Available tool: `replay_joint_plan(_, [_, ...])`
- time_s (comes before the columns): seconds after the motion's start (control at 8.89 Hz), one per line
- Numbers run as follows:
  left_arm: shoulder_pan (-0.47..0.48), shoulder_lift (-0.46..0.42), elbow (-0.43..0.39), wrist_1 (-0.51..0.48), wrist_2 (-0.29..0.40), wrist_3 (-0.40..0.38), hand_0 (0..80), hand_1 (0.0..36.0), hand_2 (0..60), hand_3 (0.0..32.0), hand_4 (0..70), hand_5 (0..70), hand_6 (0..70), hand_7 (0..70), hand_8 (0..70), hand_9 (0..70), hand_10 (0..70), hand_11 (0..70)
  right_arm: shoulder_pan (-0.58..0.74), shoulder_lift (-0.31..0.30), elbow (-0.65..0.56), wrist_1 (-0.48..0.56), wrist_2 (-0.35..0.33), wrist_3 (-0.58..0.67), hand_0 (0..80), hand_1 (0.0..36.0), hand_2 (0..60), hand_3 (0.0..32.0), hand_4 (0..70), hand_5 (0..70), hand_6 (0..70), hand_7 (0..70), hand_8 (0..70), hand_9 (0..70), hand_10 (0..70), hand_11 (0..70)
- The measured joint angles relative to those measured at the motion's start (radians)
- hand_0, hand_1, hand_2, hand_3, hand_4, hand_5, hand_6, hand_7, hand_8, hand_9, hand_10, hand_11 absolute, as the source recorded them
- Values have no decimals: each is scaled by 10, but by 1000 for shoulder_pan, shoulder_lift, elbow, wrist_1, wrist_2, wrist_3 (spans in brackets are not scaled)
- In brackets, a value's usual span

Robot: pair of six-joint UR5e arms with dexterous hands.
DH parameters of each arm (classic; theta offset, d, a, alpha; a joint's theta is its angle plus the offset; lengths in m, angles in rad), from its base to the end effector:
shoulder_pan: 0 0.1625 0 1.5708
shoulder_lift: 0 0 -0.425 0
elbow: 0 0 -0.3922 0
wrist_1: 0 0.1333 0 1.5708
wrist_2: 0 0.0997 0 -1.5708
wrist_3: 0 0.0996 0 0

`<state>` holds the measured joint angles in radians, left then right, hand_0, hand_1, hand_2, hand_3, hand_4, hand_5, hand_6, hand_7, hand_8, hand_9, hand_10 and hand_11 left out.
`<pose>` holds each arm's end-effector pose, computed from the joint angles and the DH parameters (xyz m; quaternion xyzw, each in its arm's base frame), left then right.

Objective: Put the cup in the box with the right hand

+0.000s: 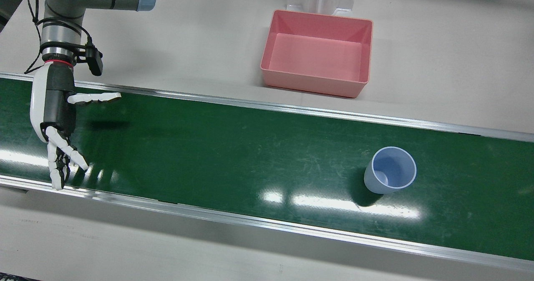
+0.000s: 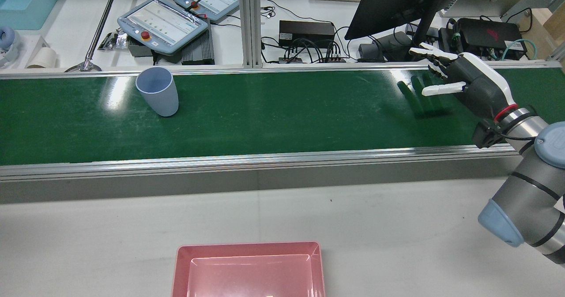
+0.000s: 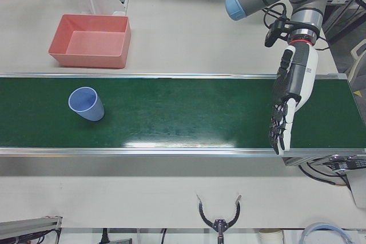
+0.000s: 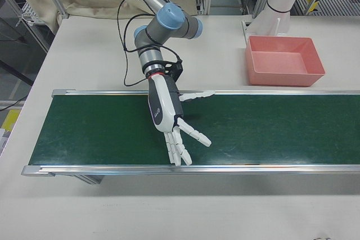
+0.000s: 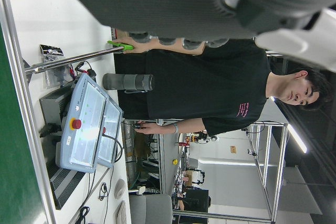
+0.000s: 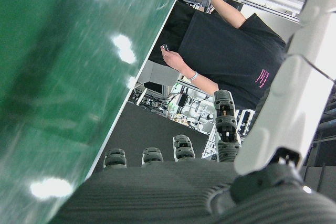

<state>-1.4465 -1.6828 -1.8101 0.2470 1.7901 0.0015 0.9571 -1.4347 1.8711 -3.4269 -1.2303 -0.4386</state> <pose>-0.0460 -0.5326 0.5389 -0.1184 0.7327 -0.6588 0.1230 -0.1638 -0.5218 0.5022 0.0446 -0.7543 0.6200 0.2114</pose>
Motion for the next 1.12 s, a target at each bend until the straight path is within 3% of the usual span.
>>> replay_joint_plan(0.11, [0, 0, 0, 0, 0, 0, 0, 0, 0, 0, 0, 0, 0, 0, 0, 0, 0, 0, -4, 3, 0, 0, 0, -2, 482, 143, 125, 124, 63, 47, 23, 132, 11, 49, 24, 51])
replay_joint_plan(0.22, [0, 0, 0, 0, 0, 0, 0, 0, 0, 0, 0, 0, 0, 0, 0, 0, 0, 0, -7, 5, -1, 0, 0, -4, 483, 143, 122, 126, 62, 47, 23, 130, 10, 48, 23, 50])
replay_joint_plan(0.34, [0, 0, 0, 0, 0, 0, 0, 0, 0, 0, 0, 0, 0, 0, 0, 0, 0, 0, -9, 7, -1, 0, 0, -6, 487, 136, 84, 126, 71, 48, 23, 130, 10, 48, 22, 49])
replay_joint_plan(0.45, [0, 0, 0, 0, 1, 0, 0, 0, 0, 0, 0, 0, 0, 0, 0, 0, 0, 0, -11, 8, -1, 0, 0, -10, 480, 154, 157, 128, 54, 48, 23, 133, 9, 48, 21, 48])
replay_joint_plan(0.56, [0, 0, 0, 0, 1, 0, 0, 0, 0, 0, 0, 0, 0, 0, 0, 0, 0, 0, -12, 9, -1, 0, 0, -18, 488, 137, 88, 130, 73, 48, 24, 137, 10, 49, 22, 49])
replay_joint_plan(0.67, [0, 0, 0, 0, 1, 0, 0, 0, 0, 0, 0, 0, 0, 0, 0, 0, 0, 0, -13, 9, -1, 0, -1, -26, 477, 165, 191, 136, 45, 48, 23, 137, 9, 48, 20, 46])
replay_joint_plan(0.79, [0, 0, 0, 1, 1, 0, 0, 0, 0, 0, 0, 0, 0, 0, 0, 0, 0, 0, -17, 11, 0, 0, -1, -40, 492, 129, 47, 132, 82, 48, 24, 137, 9, 48, 20, 46])
replay_joint_plan(0.9, [0, 0, 0, 1, 1, 0, 0, 0, 0, 0, 0, 0, 0, 0, 0, 0, 0, 0, -21, 13, 0, 0, -1, -58, 489, 137, 82, 132, 74, 47, 24, 139, 8, 48, 20, 46])
replay_joint_plan(1.01, [0, 0, 0, 1, 1, 0, 0, 0, 0, 0, 0, 0, 0, 0, 0, 0, 0, 0, -24, 15, 0, 0, -1, -77, 491, 126, 46, 130, 86, 47, 23, 137, 9, 48, 20, 46])
replay_joint_plan(1.12, [0, 0, 0, 0, 1, 0, 0, 0, 0, 0, 0, 0, 0, 0, 0, 0, 0, 0, -26, 16, 0, -1, -1, -90, 480, 154, 156, 132, 57, 47, 24, 140, 9, 49, 21, 47])
